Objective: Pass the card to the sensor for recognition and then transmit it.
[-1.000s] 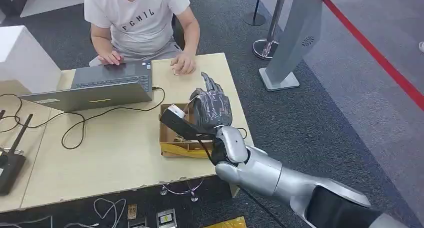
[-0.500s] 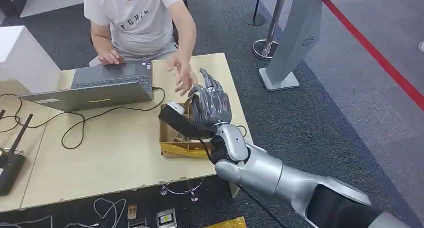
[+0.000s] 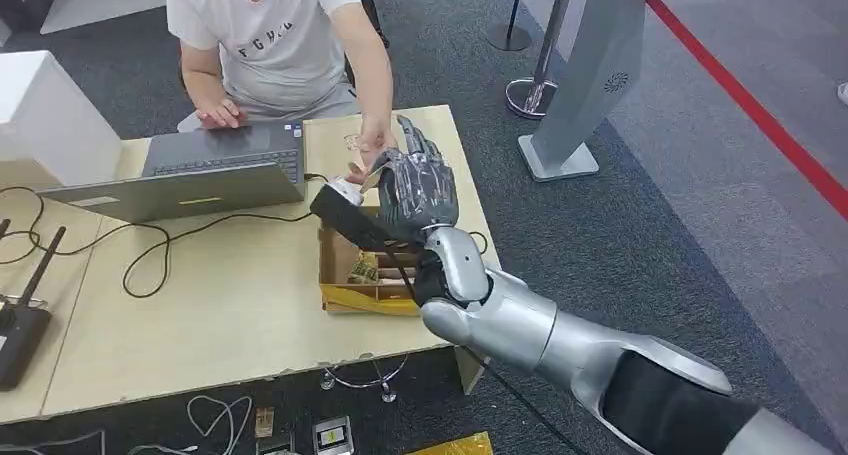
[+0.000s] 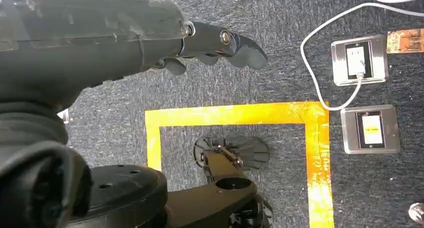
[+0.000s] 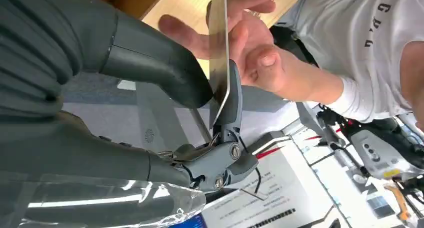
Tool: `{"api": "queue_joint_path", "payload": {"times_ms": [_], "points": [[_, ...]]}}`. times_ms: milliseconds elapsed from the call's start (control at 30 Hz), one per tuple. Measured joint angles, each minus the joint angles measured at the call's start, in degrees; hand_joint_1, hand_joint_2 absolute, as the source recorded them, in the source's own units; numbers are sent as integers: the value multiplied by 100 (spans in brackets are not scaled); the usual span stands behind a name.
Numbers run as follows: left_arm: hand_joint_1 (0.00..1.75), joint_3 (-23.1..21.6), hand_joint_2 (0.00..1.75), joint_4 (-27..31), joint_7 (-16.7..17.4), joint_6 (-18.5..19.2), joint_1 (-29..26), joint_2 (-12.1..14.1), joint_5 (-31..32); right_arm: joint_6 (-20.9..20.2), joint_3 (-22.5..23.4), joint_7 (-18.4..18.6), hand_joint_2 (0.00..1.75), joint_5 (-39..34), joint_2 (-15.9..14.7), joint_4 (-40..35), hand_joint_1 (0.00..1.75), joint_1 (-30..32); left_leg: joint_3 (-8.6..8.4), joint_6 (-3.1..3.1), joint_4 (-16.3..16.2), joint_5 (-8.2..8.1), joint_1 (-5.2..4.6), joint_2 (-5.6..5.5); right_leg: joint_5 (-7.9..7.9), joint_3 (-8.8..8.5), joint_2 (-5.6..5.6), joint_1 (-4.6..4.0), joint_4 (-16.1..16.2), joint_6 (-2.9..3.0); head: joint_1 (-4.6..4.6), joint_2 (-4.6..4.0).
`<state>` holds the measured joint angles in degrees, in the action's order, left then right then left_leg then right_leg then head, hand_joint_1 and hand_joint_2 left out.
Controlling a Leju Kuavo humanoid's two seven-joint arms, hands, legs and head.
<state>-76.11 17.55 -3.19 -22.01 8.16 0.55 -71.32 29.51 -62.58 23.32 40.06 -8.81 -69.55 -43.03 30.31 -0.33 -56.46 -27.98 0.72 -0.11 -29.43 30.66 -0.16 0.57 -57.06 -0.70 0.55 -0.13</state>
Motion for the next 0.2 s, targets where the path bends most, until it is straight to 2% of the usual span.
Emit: {"api": "queue_joint_path", "payload": {"times_ms": [100, 200], "points": [[0, 0, 0, 0, 0, 0, 0, 0, 0, 2, 0, 0, 175, -2, 2, 7, 175, -3, 0, 0, 0, 0, 0, 0, 0, 0, 0, 0, 0, 0, 0, 0], [0, 0, 0, 0, 13, 11, -22, 0, 0, 24, -20, 0, 175, -66, 55, 315, 175, -86, 1, 0, 0, 0, 0, -1, 0, 0, -3, 0, 0, 0, 0, 0]]}}
